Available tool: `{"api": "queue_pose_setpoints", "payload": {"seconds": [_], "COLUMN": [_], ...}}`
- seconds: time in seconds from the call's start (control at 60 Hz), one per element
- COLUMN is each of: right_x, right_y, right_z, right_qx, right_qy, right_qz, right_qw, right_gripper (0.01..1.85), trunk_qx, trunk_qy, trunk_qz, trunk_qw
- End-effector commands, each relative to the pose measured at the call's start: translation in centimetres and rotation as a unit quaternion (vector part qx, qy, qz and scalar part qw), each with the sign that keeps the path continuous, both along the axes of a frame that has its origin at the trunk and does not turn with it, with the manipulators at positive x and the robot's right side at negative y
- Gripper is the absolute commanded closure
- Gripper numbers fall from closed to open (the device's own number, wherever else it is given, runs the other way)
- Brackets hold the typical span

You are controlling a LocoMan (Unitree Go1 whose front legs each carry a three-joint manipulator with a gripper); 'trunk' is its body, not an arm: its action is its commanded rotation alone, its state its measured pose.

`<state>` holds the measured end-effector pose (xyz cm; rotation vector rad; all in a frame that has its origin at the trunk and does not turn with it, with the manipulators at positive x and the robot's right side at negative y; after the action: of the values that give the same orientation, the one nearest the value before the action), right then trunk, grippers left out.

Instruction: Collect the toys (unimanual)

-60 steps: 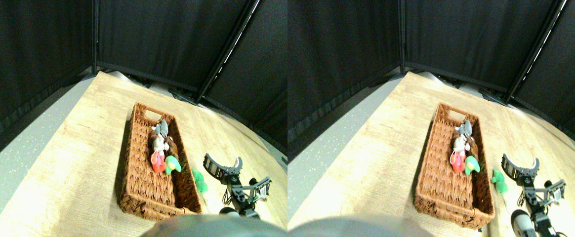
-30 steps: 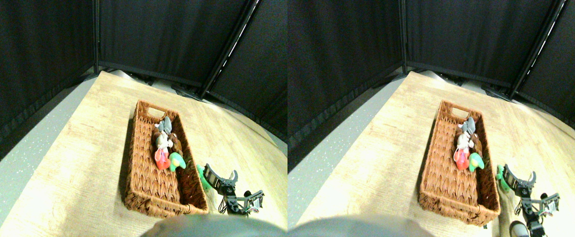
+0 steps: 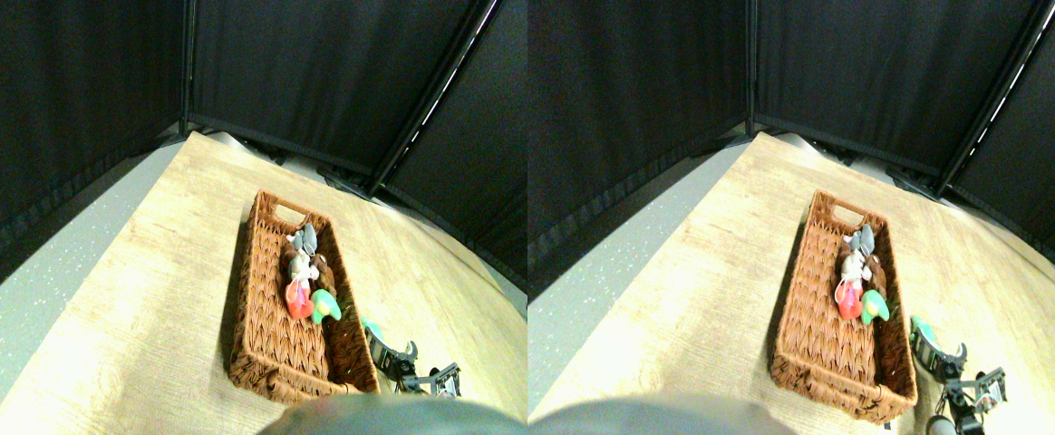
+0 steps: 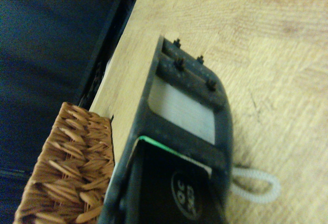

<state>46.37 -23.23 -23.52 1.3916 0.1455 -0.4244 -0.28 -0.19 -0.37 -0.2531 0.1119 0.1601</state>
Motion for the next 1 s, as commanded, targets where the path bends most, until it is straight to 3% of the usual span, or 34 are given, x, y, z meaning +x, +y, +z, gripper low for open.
{"api": "queue_pose_setpoints", "payload": {"seconds": [0.017, 0.183, 0.283, 0.5, 0.617, 0.733, 0.8, 0.833, 1.0], "right_x": [0.2, 0.8, 1.1, 2.0, 2.3, 2.4, 2.4, 2.4, 2.4], "right_y": [0.3, 0.1, -0.2, -0.8, -1.0, -0.9, -0.8, -0.8, -0.4], "right_z": [0.3, -1.2, -2.3, -3.1, -3.1, -2.9, -2.3, -2.2, -1.1], "right_qx": [0.006, 0.023, 0.034, 0.046, 0.05, 0.063, 0.024, 0.028, 0.005], "right_qy": [-0.005, 0.015, 0.036, 0.033, 0.025, 0.009, 0.02, 0.018, 0.005], "right_qz": [0.007, 0.016, 0.001, -0.022, -0.014, -0.022, -0.031, -0.035, -0.061], "right_qw": [1.0, 1.0, 0.999, 0.998, 0.998, 0.998, 0.999, 0.999, 0.998], "right_gripper": [1.05, 1.06, 1.12, 1.17, 1.21, 1.33, 1.65, 1.72, 1.77], "trunk_qx": [-0.011, -0.011, -0.011, -0.008, -0.008, -0.006, -0.005, -0.005, -0.002], "trunk_qy": [0.0076, 0.0079, 0.01, 0.0116, 0.0132, 0.0142, 0.0154, 0.0149, 0.0138], "trunk_qz": [0.009, 0.012, 0.012, 0.008, 0.006, 0.005, 0.003, 0.002, 0.001], "trunk_qw": [0.9999, 0.9998, 0.9998, 0.9999, 0.9999, 0.9999, 0.9999, 0.9999, 0.9999]}}
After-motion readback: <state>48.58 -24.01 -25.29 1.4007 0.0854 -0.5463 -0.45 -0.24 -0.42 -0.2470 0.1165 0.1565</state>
